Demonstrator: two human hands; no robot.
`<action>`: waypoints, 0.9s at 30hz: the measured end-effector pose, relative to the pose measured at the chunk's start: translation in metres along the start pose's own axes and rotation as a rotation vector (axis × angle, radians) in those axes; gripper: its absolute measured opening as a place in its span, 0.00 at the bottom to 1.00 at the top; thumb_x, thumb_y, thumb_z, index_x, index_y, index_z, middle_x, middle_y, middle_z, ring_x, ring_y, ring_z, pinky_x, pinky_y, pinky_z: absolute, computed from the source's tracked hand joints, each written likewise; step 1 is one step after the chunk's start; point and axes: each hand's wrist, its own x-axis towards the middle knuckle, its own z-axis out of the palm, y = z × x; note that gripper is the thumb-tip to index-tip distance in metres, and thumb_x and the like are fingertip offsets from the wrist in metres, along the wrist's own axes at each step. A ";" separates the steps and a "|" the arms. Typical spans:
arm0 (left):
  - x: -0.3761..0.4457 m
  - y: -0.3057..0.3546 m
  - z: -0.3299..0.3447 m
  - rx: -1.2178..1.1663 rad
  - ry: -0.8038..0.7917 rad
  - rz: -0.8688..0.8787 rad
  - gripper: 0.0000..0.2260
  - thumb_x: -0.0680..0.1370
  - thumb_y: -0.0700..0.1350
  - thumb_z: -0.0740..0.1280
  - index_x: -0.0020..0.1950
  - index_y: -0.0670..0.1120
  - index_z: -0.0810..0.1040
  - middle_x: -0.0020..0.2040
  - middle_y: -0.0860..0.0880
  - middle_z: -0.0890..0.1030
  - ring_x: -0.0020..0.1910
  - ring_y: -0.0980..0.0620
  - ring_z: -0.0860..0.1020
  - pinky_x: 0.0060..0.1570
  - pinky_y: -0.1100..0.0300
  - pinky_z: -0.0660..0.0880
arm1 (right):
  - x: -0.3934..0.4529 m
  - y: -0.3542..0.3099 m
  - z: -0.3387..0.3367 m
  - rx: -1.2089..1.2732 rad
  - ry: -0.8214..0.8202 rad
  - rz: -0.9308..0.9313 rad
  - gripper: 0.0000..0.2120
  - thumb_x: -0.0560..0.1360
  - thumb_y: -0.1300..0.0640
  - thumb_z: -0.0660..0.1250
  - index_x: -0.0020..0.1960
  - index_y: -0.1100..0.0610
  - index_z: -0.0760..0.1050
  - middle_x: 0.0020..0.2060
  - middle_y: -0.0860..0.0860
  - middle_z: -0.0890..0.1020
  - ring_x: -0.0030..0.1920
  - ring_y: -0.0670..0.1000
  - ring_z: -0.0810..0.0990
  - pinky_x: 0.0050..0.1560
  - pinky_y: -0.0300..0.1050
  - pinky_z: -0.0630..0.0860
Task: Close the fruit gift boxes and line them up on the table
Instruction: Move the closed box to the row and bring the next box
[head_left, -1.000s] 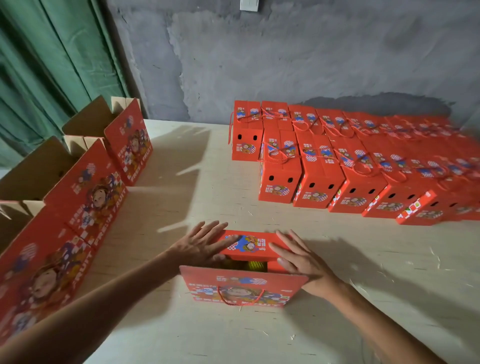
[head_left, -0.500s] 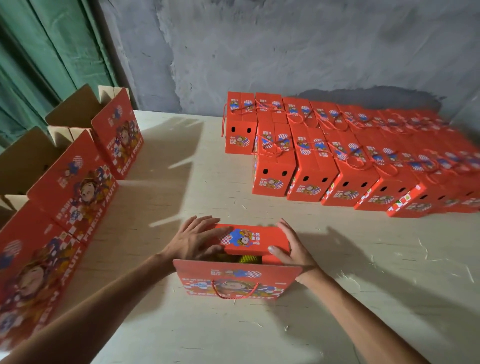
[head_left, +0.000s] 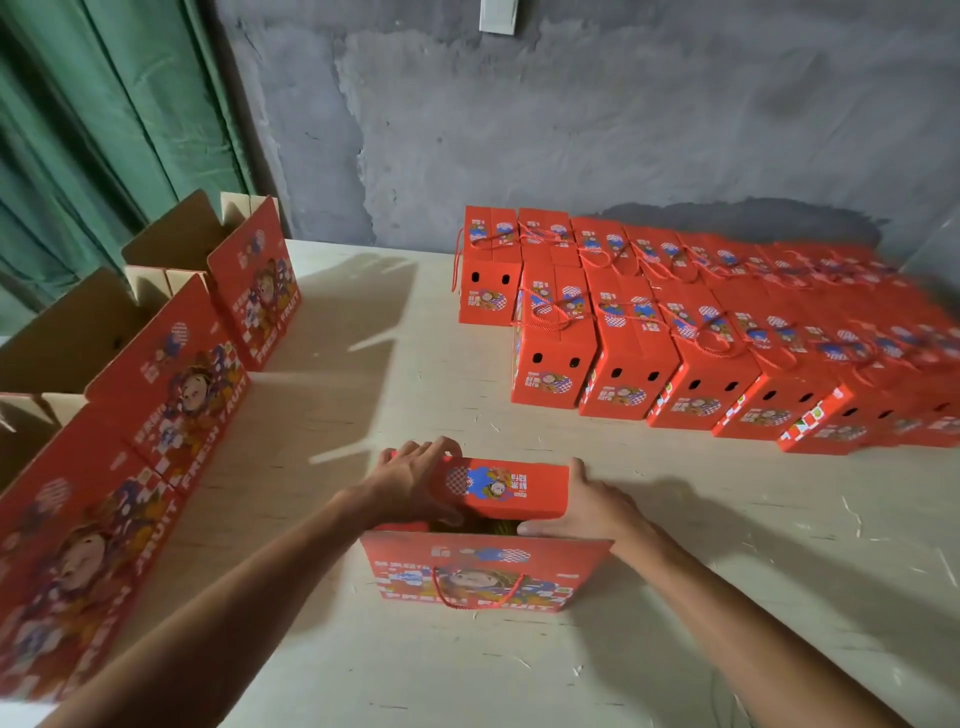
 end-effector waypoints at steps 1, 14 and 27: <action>0.000 -0.001 0.003 0.021 0.011 0.003 0.37 0.64 0.71 0.75 0.68 0.61 0.65 0.65 0.55 0.76 0.64 0.51 0.70 0.65 0.46 0.65 | 0.000 0.000 0.003 0.016 0.028 -0.017 0.55 0.60 0.21 0.72 0.71 0.55 0.56 0.65 0.52 0.78 0.59 0.55 0.81 0.51 0.48 0.78; 0.005 -0.011 0.008 0.053 -0.034 0.019 0.39 0.67 0.77 0.64 0.76 0.71 0.57 0.68 0.57 0.72 0.66 0.52 0.67 0.65 0.43 0.66 | 0.008 0.004 0.015 0.074 -0.067 0.007 0.59 0.70 0.25 0.66 0.80 0.56 0.36 0.51 0.49 0.77 0.46 0.53 0.79 0.49 0.46 0.73; -0.019 -0.015 0.022 0.049 0.085 -0.064 0.53 0.67 0.63 0.77 0.83 0.54 0.51 0.83 0.49 0.48 0.81 0.47 0.42 0.75 0.31 0.59 | -0.001 0.010 0.027 0.165 0.114 -0.131 0.46 0.70 0.23 0.65 0.72 0.45 0.45 0.53 0.46 0.81 0.44 0.48 0.83 0.35 0.37 0.74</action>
